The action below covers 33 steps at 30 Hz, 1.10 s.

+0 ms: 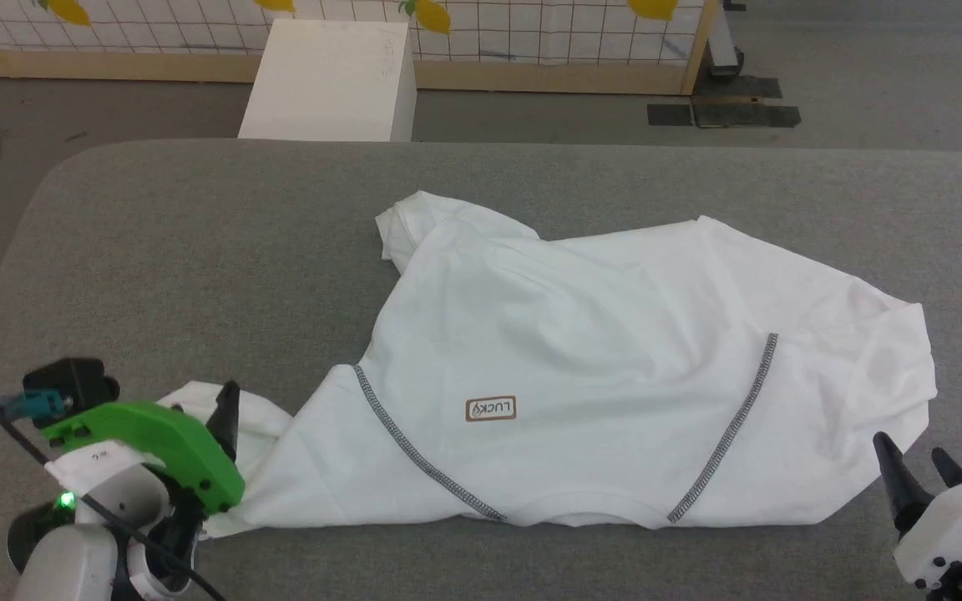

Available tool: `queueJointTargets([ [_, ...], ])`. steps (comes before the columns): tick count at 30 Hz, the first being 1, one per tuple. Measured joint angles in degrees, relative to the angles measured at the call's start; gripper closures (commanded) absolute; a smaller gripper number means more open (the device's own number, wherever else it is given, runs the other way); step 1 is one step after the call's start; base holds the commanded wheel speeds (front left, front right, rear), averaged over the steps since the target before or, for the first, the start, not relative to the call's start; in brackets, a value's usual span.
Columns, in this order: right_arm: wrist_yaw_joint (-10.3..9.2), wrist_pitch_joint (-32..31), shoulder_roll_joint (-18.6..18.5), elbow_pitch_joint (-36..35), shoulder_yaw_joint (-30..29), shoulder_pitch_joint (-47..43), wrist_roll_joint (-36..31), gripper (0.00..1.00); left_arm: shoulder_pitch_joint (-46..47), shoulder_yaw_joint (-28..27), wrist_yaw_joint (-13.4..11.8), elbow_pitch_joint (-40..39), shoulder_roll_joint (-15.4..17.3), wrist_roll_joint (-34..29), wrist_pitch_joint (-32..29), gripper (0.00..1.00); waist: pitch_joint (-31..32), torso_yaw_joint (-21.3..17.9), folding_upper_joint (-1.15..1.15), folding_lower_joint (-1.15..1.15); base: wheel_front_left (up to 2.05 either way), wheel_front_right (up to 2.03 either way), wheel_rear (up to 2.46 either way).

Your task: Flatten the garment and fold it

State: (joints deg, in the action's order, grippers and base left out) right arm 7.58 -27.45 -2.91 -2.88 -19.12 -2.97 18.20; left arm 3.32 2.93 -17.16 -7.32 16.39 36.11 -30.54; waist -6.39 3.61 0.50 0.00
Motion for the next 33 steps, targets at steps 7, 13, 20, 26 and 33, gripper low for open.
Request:
queueJointTargets([
  [7, 0.0, -0.03, 0.0, -0.36, 0.37, 0.49, 0.01, 0.0, 10.76, 7.88, 4.69, 0.66, 1.6, -6.25, 1.36, 0.0, -1.19, -0.98, 0.0, 0.0, 0.0, 0.0, 0.0],
  [13, 0.0, -0.36, 0.0, -0.74, 0.91, 0.97, 0.01, 0.0, 20.25, 16.19, 11.32, 13.02, 1.21, -7.46, -3.77, 0.0, -2.95, -2.24, 0.0, 0.0, 0.0, 0.0, 0.0],
  [20, 0.0, -0.87, -0.01, -1.57, 1.07, 1.81, -0.03, 0.0, 27.46, 20.34, 15.43, 26.47, -0.03, -8.93, -6.43, 0.0, -5.64, -3.69, 0.0, 0.0, 0.0, 0.0, 0.0],
  [26, 0.0, -1.32, -0.01, -2.38, 1.76, 2.3, -0.1, 0.0, 30.54, 21.64, 16.19, 35.45, -0.53, -9.51, -6.17, 0.0, -7.81, -4.64, 0.0, 0.0, 0.0, 0.0, 0.0],
  [33, 0.0, -1.47, 0.0, -2.99, 2.52, 3.47, -0.12, 0.0, 33.87, 19.34, 16.31, 40.21, -2.4, -7.48, -4.94, 1.0, -9.85, -5.37, 0.0, 0.0, 0.0, 0.0, 0.0],
])
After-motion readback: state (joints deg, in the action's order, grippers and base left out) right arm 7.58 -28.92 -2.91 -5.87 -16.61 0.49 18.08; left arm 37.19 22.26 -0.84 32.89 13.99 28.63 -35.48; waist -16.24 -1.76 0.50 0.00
